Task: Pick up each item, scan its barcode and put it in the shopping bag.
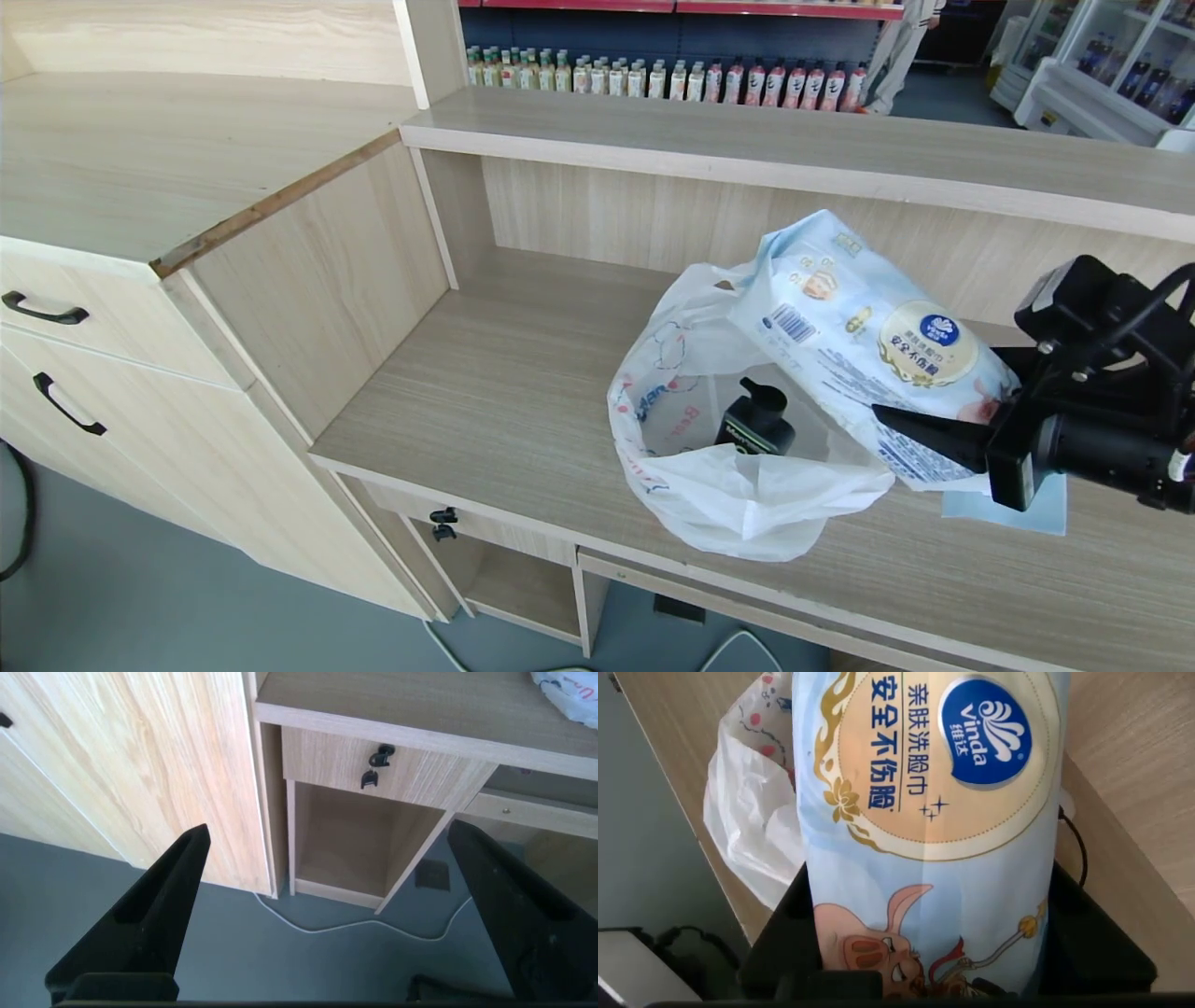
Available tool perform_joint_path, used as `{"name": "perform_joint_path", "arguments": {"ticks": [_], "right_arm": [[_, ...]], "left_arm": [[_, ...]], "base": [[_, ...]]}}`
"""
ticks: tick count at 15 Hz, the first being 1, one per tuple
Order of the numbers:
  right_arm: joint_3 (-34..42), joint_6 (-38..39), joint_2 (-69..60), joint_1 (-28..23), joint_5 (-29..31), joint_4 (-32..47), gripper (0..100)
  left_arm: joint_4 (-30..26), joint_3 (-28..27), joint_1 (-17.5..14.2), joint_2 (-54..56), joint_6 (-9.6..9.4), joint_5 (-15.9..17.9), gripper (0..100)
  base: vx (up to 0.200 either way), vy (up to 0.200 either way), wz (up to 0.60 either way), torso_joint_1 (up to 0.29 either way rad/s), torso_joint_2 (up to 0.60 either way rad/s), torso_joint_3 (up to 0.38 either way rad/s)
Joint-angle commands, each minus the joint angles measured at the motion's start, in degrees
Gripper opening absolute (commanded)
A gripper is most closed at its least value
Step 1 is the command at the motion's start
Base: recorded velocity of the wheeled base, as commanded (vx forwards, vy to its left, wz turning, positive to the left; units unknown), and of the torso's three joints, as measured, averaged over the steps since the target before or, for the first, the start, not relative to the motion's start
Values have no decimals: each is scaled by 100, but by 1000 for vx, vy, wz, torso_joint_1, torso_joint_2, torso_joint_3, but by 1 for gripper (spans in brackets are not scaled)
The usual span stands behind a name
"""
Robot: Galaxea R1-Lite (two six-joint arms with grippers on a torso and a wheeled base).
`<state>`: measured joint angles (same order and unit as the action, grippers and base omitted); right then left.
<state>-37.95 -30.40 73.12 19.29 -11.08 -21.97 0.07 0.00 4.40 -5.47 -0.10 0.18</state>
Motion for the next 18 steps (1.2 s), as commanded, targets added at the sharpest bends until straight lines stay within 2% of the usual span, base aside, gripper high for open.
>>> {"name": "perform_joint_path", "arguments": {"ticks": [1, 3, 7, 8, 10, 13, 15, 18], "right_arm": [[-99, 17, -202, 128, 18, 8, 0], [-257, 254, -114, 93, 27, 8, 0], [-336, 535, -52, -144, 133, 8, 0], [-345, 667, -8, -197, 133, 8, 0], [-415, 1265, 291, -610, 115, -18, 0], [-1004, 1432, 1099, -1102, 124, -44, 0], [-1681, 1845, 1653, -1094, 115, -53, 0], [-2155, 1801, 2163, -689, 80, -124, 0]], "left_arm": [[1, 0, -1, 2, 1, -1, 100], [1, 0, -1, 2, 1, -1, 100], [1, 0, -1, 2, 1, -1, 100], [1, 0, -1, 2, 1, -1, 100], [1, 0, -1, 2, 1, -1, 100], [1, 0, -1, 2, 1, -1, 100], [1, 0, -1, 2, 1, -1, 100], [1, 0, -1, 2, 1, -1, 100]], "base": [[0, 0, 0, 0, 0, 0], [0, 0, 0, 0, 0, 0], [0, 0, 600, 0, 0, 4], [0, 0, 0, 0, 0, 0], [0, 0, 0, 0, 0, 0], [0, 0, 0, 0, 0, 0], [0, 0, 0, 0, 0, 0], [0, 0, 0, 0, 0, 0]]}}
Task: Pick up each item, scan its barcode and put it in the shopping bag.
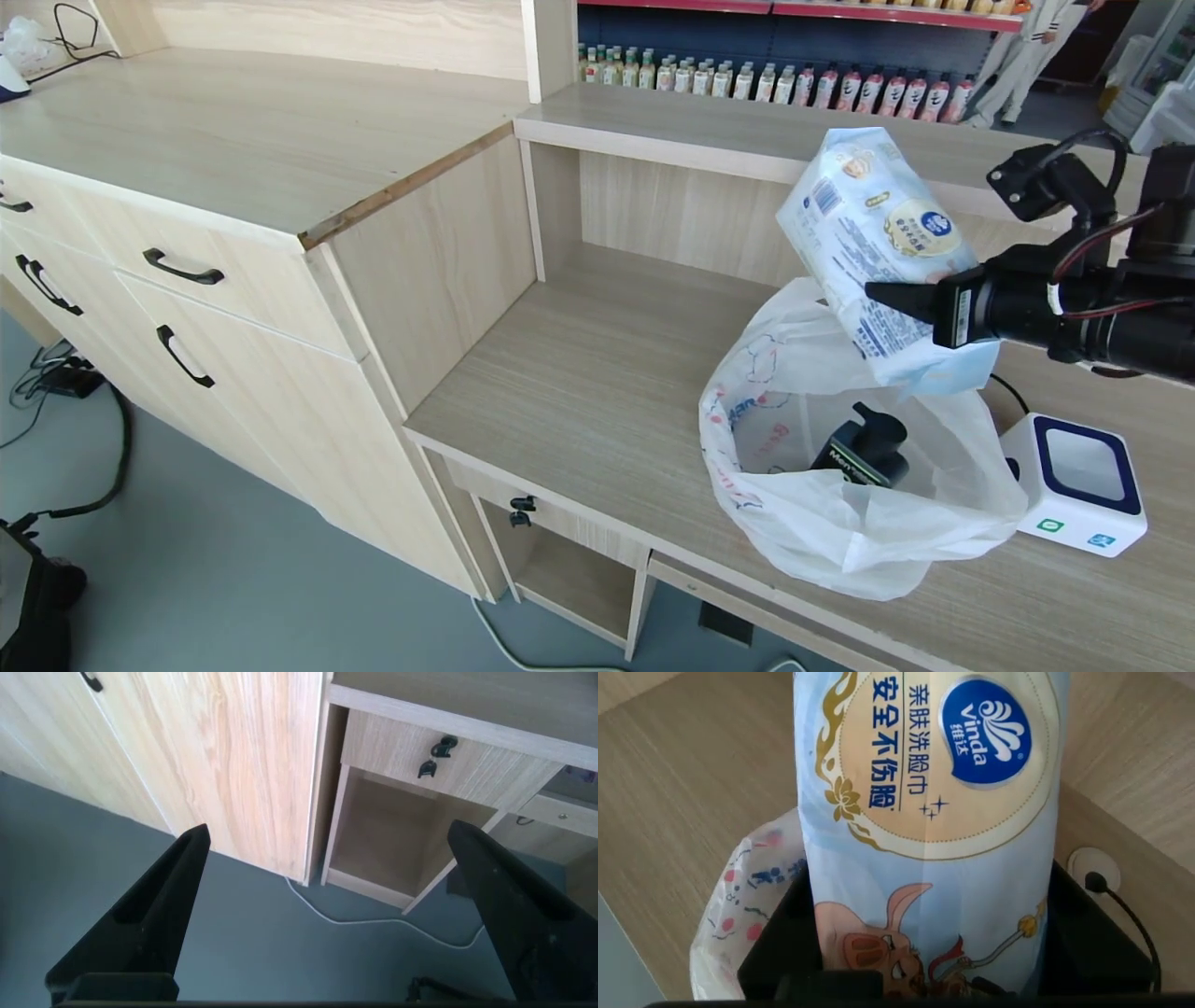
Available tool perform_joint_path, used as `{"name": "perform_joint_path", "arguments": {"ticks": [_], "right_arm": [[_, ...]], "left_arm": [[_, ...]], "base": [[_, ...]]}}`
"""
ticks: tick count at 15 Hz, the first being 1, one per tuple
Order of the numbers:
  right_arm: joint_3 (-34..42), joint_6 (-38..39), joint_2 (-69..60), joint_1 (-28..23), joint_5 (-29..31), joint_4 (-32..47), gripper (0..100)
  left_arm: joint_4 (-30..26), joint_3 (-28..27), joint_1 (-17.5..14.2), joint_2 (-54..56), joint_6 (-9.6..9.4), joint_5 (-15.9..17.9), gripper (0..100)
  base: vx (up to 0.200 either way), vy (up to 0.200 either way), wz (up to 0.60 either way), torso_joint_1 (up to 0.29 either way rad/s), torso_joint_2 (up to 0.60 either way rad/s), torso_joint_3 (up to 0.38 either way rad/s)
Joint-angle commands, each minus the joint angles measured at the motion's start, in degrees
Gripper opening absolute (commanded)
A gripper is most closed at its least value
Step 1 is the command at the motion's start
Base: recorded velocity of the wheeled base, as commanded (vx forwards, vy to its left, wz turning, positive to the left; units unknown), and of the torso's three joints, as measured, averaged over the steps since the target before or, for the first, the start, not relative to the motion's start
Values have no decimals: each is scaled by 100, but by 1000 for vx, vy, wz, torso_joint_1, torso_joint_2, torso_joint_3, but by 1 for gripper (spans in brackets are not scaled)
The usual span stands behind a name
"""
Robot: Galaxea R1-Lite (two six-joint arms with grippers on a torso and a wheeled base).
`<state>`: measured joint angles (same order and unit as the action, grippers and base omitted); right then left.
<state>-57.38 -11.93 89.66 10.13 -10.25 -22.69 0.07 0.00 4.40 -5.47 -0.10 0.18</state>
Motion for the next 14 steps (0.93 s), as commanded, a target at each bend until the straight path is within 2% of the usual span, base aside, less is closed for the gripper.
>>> {"name": "perform_joint_path", "arguments": {"ticks": [1, 4, 10, 14], "right_arm": [[-238, -160, 658, 314, -3, -254, 0], [-326, -626, 957, 455, -3, -403, 0], [-335, -556, 1282, 525, -91, -904, 0], [-238, -213, 1343, 420, -319, -1089, 0]], "left_arm": [[1, 0, -1, 2, 1, -1, 100], [1, 0, -1, 2, 1, -1, 100], [1, 0, -1, 2, 1, -1, 100], [1, 0, -1, 2, 1, -1, 100]], "base": [[0, 0, 0, 0, 0, 0], [0, 0, 0, 0, 0, 0], [0, 0, 0, 0, 0, 0], [0, 0, 0, 0, 0, 0]]}}
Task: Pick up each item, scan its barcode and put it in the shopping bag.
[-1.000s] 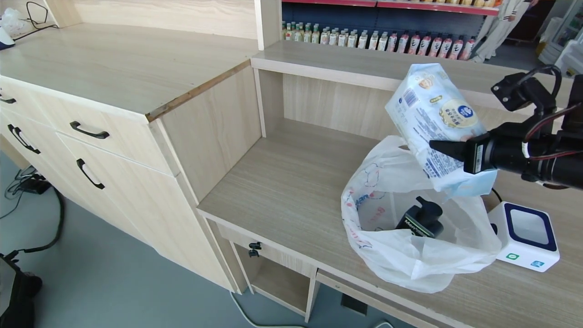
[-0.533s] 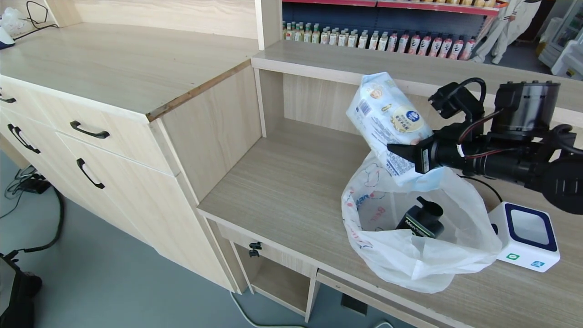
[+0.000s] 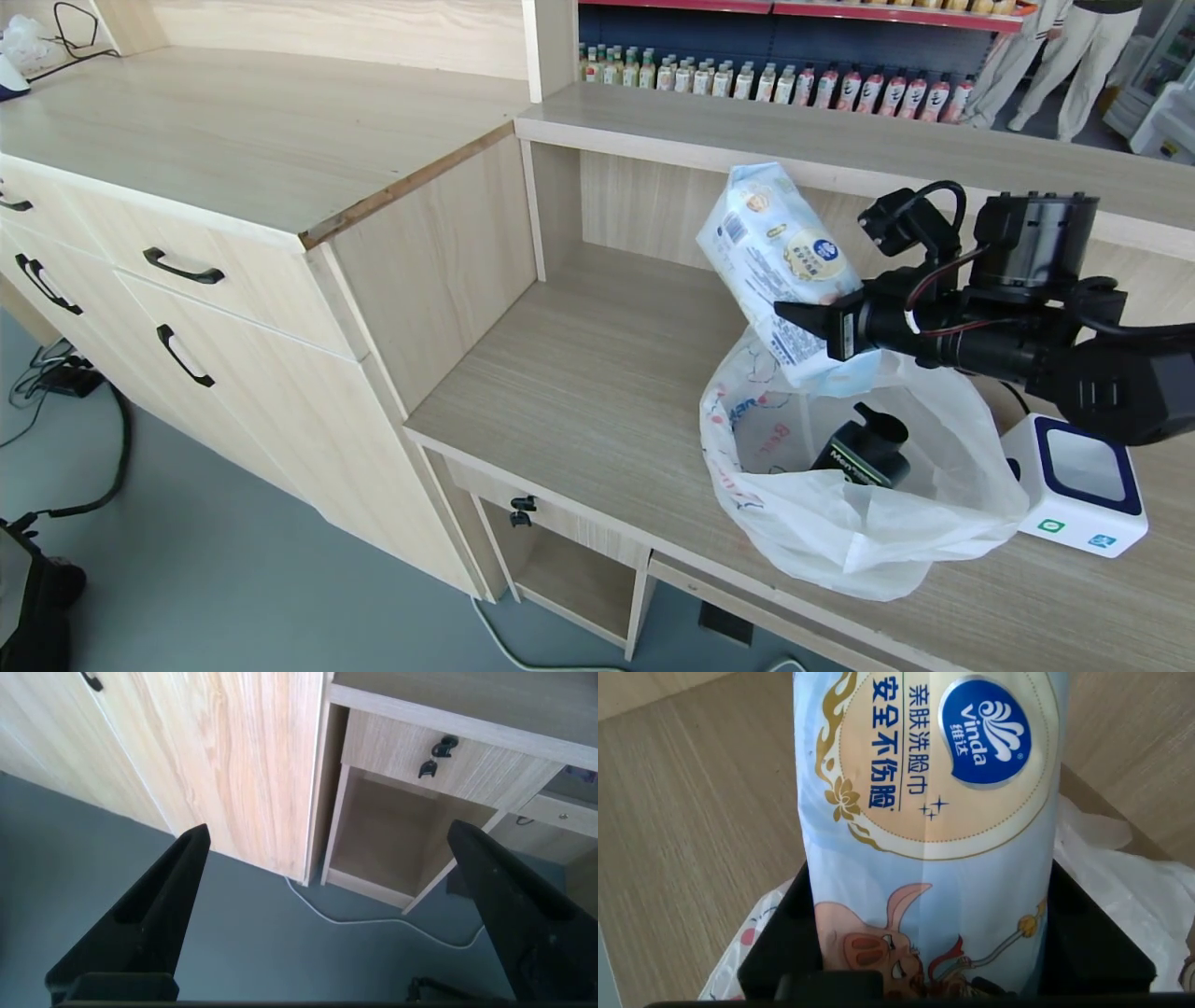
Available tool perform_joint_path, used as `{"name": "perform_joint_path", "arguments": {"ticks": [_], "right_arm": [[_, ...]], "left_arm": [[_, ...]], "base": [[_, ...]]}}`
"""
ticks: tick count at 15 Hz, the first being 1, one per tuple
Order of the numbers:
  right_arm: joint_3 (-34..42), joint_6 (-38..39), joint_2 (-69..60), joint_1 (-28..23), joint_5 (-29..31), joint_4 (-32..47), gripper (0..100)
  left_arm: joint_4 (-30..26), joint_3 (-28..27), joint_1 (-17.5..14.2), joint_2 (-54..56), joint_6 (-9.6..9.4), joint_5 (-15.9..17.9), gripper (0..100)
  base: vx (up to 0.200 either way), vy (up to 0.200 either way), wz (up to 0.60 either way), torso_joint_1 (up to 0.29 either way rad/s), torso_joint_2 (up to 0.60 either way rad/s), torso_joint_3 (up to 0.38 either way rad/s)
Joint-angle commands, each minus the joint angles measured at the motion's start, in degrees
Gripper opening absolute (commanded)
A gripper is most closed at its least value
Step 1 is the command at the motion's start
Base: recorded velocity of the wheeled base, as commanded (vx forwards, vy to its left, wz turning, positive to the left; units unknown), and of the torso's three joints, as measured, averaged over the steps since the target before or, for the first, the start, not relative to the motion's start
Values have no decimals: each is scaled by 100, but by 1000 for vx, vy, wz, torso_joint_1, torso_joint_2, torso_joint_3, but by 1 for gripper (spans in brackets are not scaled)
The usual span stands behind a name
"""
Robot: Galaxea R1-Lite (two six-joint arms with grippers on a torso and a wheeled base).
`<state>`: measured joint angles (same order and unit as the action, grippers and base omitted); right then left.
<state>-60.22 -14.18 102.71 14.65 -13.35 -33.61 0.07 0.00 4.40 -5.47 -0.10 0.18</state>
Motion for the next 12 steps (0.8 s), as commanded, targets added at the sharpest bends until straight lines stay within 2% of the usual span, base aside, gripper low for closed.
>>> {"name": "perform_joint_path", "arguments": {"ticks": [1, 7, 9, 12], "right_arm": [[72, 38, 39, -41, -1, 4, 0], [1127, 20, -400, -446, -36, -243, 0], [1469, 29, -453, -472, -45, -577, 0], [1557, 12, -497, -481, -45, -629, 0]], "left_arm": [[1, 0, -1, 2, 1, -1, 100], [1, 0, -1, 2, 1, -1, 100], [1, 0, -1, 2, 1, -1, 100], [1, 0, -1, 2, 1, -1, 100]], "base": [[0, 0, 0, 0, 0, 0], [0, 0, 0, 0, 0, 0], [0, 0, 0, 0, 0, 0], [0, 0, 0, 0, 0, 0]]}}
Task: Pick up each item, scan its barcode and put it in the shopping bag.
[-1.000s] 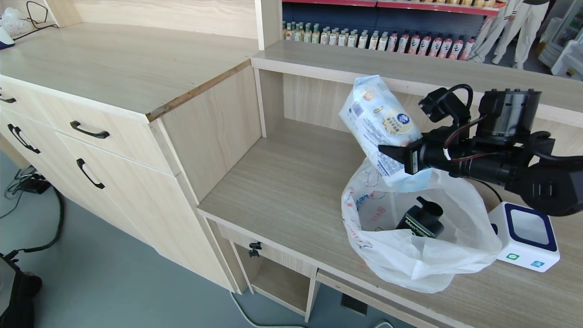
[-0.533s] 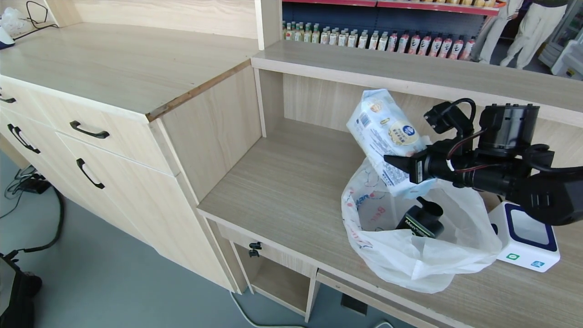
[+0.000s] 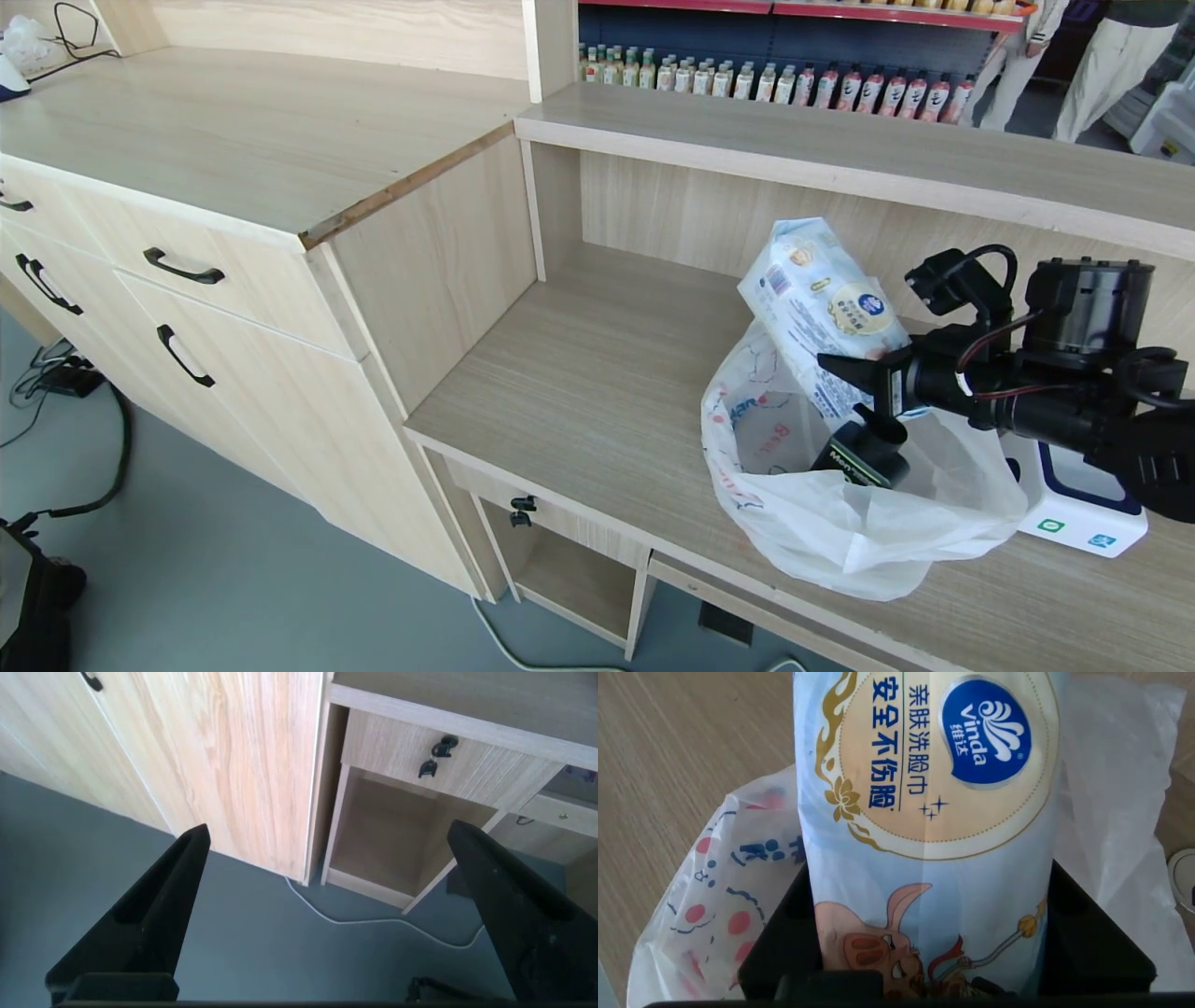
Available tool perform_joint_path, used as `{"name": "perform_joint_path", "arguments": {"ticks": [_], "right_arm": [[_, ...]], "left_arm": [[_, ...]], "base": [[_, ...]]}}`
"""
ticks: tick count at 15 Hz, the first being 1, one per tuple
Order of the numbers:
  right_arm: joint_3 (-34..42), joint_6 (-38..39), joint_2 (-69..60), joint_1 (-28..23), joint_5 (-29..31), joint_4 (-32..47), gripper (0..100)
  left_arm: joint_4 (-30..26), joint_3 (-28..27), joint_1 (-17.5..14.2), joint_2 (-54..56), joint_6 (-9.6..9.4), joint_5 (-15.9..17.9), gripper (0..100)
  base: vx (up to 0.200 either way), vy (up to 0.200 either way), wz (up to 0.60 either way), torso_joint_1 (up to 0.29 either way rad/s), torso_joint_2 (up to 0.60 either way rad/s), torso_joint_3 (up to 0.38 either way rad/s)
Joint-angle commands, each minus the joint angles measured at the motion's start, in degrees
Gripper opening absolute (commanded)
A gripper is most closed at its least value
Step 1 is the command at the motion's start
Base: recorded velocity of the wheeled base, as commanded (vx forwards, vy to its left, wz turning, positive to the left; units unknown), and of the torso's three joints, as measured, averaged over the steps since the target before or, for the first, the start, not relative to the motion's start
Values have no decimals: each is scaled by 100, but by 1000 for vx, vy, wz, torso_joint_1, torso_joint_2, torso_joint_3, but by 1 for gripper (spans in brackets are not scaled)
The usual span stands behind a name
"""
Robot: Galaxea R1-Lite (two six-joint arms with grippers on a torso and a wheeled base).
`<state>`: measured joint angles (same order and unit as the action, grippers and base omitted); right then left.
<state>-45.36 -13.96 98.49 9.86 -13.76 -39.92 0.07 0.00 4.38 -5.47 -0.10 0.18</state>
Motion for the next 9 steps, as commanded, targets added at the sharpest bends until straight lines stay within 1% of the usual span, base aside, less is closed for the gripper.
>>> {"name": "perform_joint_path", "arguments": {"ticks": [1, 6, 9], "right_arm": [[133, -37, -128, -11, -4, 29, 0], [54, -54, -154, -37, -4, 37, 0], [177, -371, -110, -169, -4, 46, 0]], "left_arm": [[1, 0, 2, 2, 1, -1, 100], [1, 0, 2, 2, 1, -1, 100], [1, 0, 2, 2, 1, -1, 100]], "base": [[0, 0, 0, 0, 0, 0], [0, 0, 0, 0, 0, 0], [0, 0, 0, 0, 0, 0]]}}
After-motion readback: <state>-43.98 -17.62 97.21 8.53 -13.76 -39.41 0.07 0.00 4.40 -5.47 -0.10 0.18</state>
